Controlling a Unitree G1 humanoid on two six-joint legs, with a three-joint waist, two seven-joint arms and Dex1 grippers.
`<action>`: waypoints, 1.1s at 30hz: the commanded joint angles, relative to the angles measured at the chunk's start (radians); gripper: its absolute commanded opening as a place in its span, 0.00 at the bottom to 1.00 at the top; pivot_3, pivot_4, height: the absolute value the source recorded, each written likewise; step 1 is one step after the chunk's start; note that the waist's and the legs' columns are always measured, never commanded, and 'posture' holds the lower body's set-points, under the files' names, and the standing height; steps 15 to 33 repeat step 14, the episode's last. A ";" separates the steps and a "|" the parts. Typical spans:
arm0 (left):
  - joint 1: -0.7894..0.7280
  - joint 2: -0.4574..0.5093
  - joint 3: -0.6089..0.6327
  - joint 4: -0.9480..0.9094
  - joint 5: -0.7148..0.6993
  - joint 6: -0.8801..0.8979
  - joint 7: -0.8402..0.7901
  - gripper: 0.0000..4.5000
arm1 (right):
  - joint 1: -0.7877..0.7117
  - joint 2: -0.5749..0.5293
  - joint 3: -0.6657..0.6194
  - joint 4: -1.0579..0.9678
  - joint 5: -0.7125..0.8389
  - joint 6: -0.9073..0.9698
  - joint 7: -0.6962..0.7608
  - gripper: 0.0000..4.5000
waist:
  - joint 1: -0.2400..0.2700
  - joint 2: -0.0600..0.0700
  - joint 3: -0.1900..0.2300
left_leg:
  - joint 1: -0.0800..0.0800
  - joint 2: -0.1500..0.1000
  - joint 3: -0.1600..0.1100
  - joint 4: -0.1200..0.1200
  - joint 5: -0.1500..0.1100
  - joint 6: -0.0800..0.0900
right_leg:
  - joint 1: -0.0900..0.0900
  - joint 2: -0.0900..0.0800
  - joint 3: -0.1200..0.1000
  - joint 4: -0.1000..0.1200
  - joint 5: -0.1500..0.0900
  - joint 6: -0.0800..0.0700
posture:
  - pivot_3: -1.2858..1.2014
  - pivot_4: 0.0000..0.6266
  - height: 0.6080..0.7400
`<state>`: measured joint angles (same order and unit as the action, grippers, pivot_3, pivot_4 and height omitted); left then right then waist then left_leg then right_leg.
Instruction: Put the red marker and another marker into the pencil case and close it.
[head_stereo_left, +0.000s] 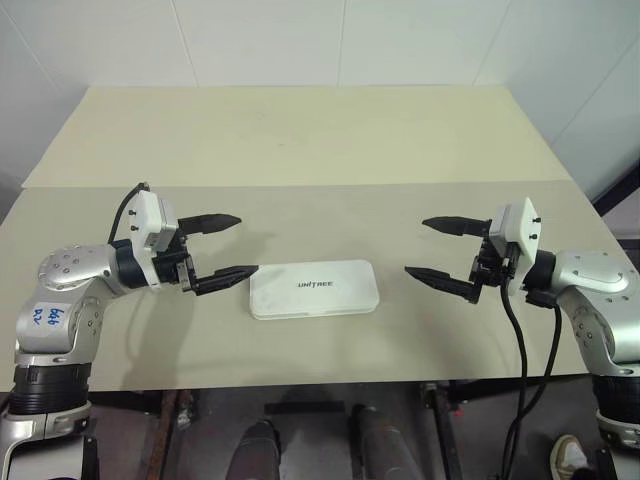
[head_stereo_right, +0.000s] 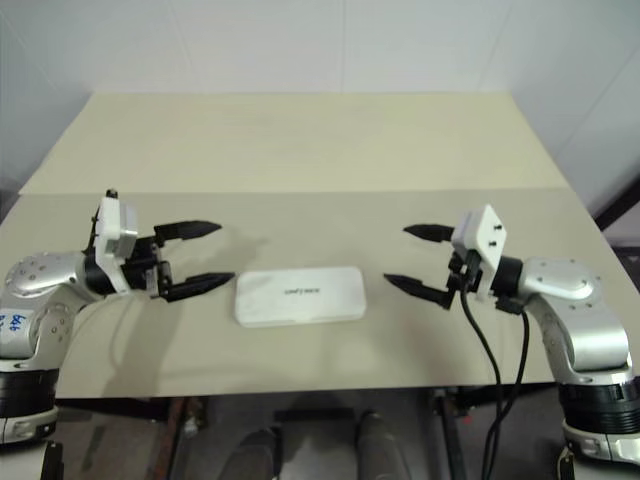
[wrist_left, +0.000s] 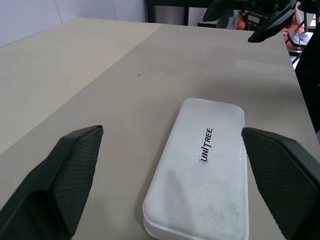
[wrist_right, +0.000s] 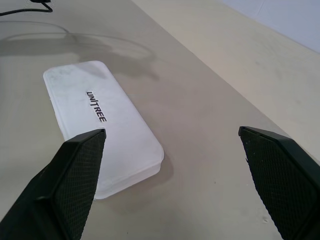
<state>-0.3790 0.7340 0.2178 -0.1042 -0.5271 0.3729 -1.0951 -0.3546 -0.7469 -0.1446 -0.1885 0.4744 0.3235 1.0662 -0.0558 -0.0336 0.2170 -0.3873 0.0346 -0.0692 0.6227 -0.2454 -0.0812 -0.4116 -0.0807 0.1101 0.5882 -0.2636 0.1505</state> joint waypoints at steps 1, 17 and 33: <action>0.007 0.002 0.015 -0.043 -0.020 -0.007 0.016 1.00 | -0.009 -0.030 -0.053 0.005 0.027 -0.019 0.018 1.00 | 0.001 0.000 0.000 | 0.000 0.000 0.000 0.000 0.000 0.000 | 0.000 0.000 0.000 0.000 0.000 0.000 | 0.52 0.24 1.00; 0.025 0.033 0.020 -0.057 -0.012 0.012 0.024 1.00 | -0.002 -0.059 -0.050 0.014 0.027 -0.028 0.049 1.00 | 0.000 0.000 0.000 | 0.000 0.000 0.000 0.000 0.000 0.000 | 0.000 0.000 0.000 -0.001 0.000 0.000 | 0.52 0.24 1.00; 0.025 0.033 0.020 -0.057 -0.012 0.012 0.024 1.00 | -0.002 -0.059 -0.050 0.014 0.027 -0.028 0.049 1.00 | 0.000 0.000 0.000 | 0.000 0.000 0.000 0.000 0.000 0.000 | 0.000 0.000 0.000 -0.001 0.000 0.000 | 0.52 0.24 1.00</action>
